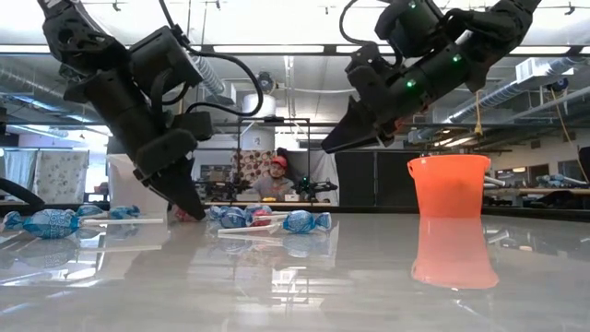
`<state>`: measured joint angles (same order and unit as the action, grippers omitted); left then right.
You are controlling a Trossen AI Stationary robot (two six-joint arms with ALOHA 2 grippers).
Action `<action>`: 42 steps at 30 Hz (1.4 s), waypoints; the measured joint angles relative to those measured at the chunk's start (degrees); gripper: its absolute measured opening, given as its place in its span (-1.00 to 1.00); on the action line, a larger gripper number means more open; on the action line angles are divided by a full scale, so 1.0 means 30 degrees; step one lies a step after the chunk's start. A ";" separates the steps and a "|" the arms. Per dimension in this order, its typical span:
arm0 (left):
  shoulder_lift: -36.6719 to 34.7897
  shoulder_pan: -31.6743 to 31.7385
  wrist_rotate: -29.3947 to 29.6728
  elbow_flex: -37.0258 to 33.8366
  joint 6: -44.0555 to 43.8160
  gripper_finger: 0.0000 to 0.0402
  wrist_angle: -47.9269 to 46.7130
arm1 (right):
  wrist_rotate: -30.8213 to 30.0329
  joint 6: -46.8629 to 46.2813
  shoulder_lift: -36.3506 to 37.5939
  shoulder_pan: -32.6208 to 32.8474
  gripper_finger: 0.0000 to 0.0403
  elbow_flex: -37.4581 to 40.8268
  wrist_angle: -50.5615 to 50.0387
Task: Sort candy by brand, put in halloween buckets
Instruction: Put the top pink lollipop into the bottom orange bucket
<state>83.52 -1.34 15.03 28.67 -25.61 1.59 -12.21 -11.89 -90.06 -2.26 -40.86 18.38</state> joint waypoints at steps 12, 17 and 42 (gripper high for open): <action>-0.3814 -0.1035 -0.0084 -0.0008 0.0046 -0.44 -0.0385 | 0.0459 -0.0469 0.0000 0.0532 -0.49 0.0000 0.0016; -0.6871 -0.2132 0.0120 0.0050 -0.0591 -0.43 -0.2477 | -0.0865 -0.0566 0.0000 0.1371 -0.49 0.0000 0.0023; -1.1109 -0.6992 -0.8102 0.9005 -0.4954 -0.42 -2.2639 | -0.1407 -0.1573 0.0000 0.2341 -0.49 0.0000 0.2028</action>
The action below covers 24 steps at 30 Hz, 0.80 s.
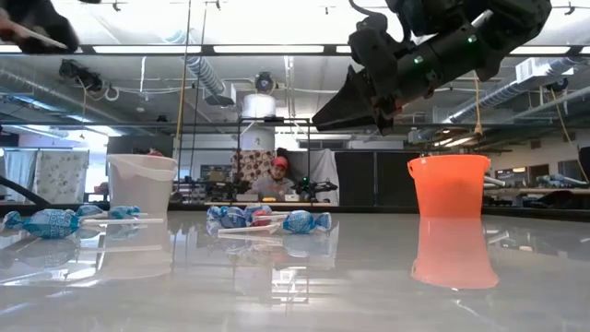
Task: Sort candy by brand, put in halloween buckets
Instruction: Put the top pink lollipop into the bottom orange bucket
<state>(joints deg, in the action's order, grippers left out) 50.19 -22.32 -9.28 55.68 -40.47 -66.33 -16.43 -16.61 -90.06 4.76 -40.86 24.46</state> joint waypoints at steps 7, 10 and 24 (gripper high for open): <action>0.0250 -0.2432 -0.0918 0.0180 -0.5326 -0.42 -0.1904 | 0.0007 0.0048 0.0000 0.0314 -0.49 0.0000 -0.0021; 0.0564 -0.3647 -0.1371 -0.0367 -0.6747 -0.42 -0.0685 | 0.0007 0.0104 0.0000 0.0376 -0.49 0.0000 -0.0029; 0.2905 -0.7521 -0.1564 -0.0903 -1.1575 -0.23 -0.1653 | 0.0372 0.0026 0.0000 0.0412 -0.49 0.0000 -0.0047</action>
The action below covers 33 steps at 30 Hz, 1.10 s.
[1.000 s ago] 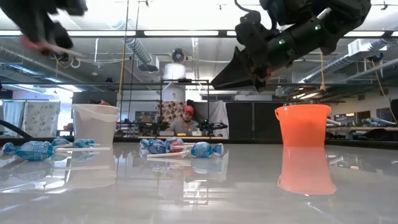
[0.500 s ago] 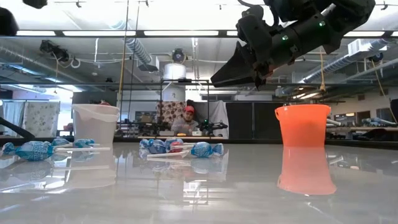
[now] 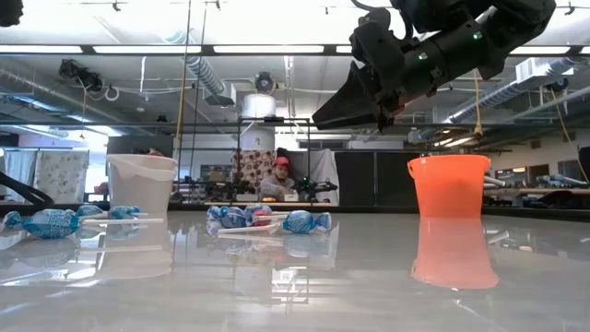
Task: Sort candy by brand, put in halloween buckets
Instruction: Put the top pink lollipop into the bottom orange bucket, then put the blue lollipop into the bottom orange bucket
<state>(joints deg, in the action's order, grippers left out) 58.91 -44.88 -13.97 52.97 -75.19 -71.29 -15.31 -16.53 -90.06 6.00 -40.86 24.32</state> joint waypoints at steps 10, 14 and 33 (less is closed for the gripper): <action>0.0257 0.0484 0.1598 0.0335 0.0214 -0.09 0.0071 | -0.0382 -0.0080 0.0000 0.0001 -0.49 0.0000 0.0095; 0.0257 0.1062 0.4232 0.1471 0.2242 -0.09 0.0035 | -0.1172 -0.0087 0.0000 0.0001 -0.49 0.0000 0.0174; 0.1385 0.8120 1.1583 -0.1011 0.8155 -0.10 0.1978 | -0.0875 0.0022 0.0000 0.0147 -0.49 0.0000 0.0119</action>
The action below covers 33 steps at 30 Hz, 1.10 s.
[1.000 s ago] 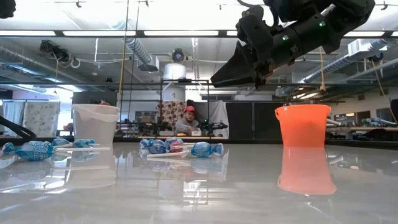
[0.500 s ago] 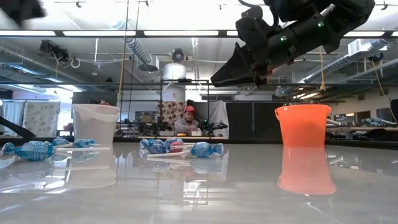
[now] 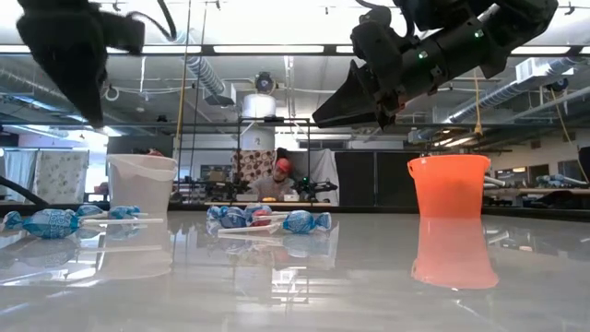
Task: Sort candy by brand, put in halloween buckets
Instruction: Put the blue lollipop into the bottom orange bucket
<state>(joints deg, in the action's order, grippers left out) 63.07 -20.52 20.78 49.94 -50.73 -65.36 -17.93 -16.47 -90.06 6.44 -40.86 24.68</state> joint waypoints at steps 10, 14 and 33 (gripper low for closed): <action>-0.0014 0.1578 -0.0336 -0.4647 0.2066 -0.10 0.6438 | -0.0134 0.0044 0.0000 -0.0029 -0.49 0.0000 0.0009; 0.0002 0.2421 -0.0665 -0.6225 0.1075 -0.10 0.7467 | -0.0137 0.0138 0.0000 -0.0029 -0.49 0.0000 -0.0042; -0.0086 0.2817 -0.1754 -0.9983 0.0731 -0.25 1.1732 | -0.0138 0.0189 0.0000 -0.0029 -0.49 0.0007 -0.0895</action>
<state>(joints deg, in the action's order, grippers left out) 62.81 -12.07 15.51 19.99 -48.53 -30.16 -18.35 -15.90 -90.06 6.35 -40.84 21.99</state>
